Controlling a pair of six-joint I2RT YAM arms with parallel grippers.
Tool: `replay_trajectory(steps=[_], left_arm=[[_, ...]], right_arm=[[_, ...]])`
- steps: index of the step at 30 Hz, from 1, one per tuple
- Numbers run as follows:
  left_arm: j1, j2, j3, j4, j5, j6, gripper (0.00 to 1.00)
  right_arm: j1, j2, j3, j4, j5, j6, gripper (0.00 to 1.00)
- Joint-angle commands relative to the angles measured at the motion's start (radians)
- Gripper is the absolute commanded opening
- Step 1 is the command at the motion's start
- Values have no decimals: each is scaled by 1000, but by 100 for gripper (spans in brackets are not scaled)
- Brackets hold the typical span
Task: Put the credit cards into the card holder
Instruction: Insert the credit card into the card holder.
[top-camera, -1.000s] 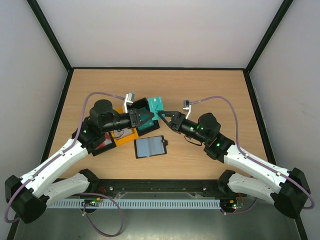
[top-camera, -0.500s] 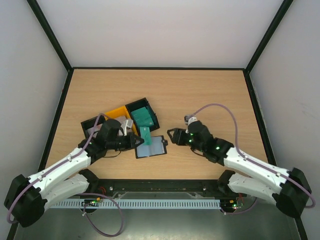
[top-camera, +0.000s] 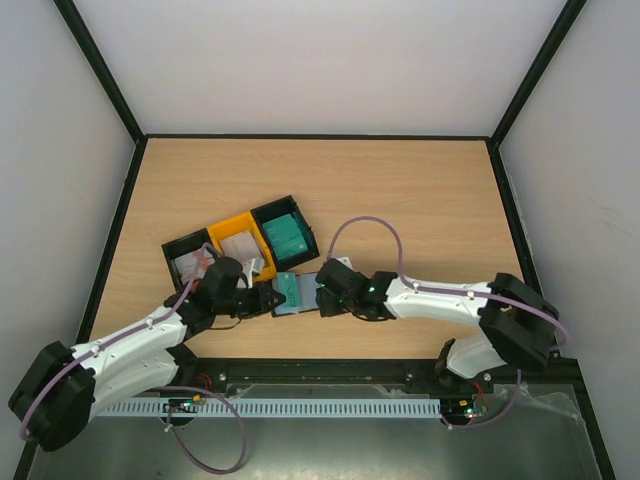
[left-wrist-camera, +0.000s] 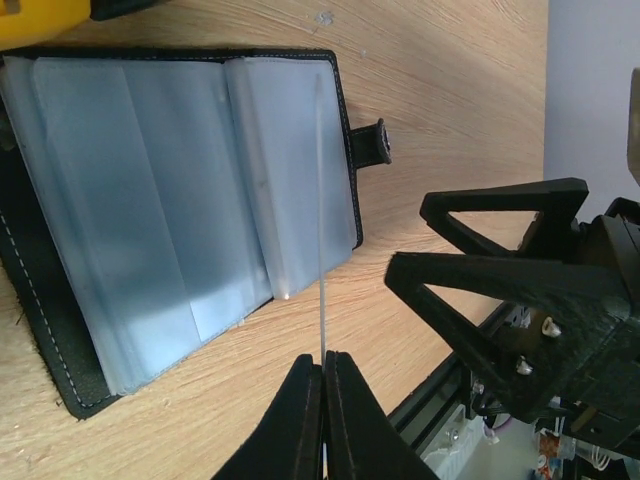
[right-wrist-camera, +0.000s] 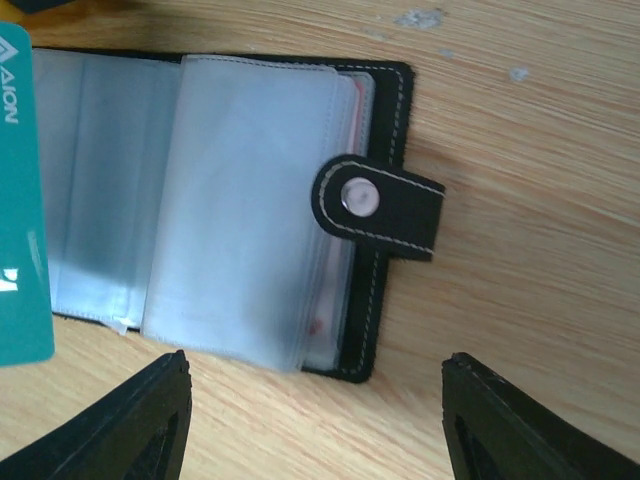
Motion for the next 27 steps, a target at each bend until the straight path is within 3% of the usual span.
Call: replay_trajectory(steps=[1, 8, 15, 21, 27], left_arm=[[-7, 20, -32, 86, 9, -4, 2], [-6, 25, -49, 69, -20, 16, 2], [-6, 36, -77, 113, 16, 30, 2], [-6, 51, -92, 155, 28, 26, 2], [-8, 84, -91, 198, 38, 25, 2]], right_arm=[[15, 82, 72, -49, 65, -15, 65], [15, 192, 139, -97, 125, 17, 61], [15, 232, 130, -115, 91, 69, 56], [14, 224, 66, -97, 96, 108, 38], [4, 196, 1, -67, 89, 137, 29]])
